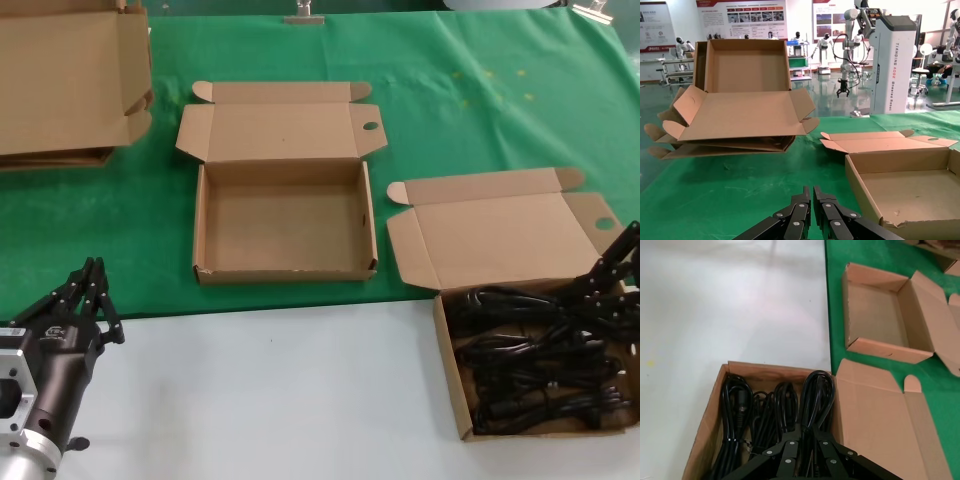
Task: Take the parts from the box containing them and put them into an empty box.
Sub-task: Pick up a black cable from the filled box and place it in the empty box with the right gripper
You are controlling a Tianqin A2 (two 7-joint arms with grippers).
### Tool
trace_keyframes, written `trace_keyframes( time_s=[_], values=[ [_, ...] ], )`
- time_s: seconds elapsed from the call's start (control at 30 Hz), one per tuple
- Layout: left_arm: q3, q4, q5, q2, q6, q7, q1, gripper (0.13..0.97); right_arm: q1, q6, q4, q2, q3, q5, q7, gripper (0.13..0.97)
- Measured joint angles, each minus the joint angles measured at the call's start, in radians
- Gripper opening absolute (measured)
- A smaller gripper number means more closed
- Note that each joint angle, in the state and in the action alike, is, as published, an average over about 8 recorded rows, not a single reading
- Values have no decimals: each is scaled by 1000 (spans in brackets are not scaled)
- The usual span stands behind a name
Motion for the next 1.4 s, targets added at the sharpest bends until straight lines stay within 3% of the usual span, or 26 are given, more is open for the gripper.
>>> trace_keyframes(
  time_s=[0.37, 0.83, 1.07, 1.4],
  values=[
    [0, 0, 0, 0, 0, 0, 0, 172, 19, 21, 82, -12, 49, 57, 58, 182],
    [0, 0, 0, 0, 0, 0, 0, 172, 28, 221, 90, -195, 53, 68, 43, 181],
    [0, 0, 0, 0, 0, 0, 0, 172, 29, 349, 40, -326, 27, 47, -29, 181],
    [0, 0, 0, 0, 0, 0, 0, 172, 29, 502, -120, -503, -3, 35, -230, 181]
  ],
)
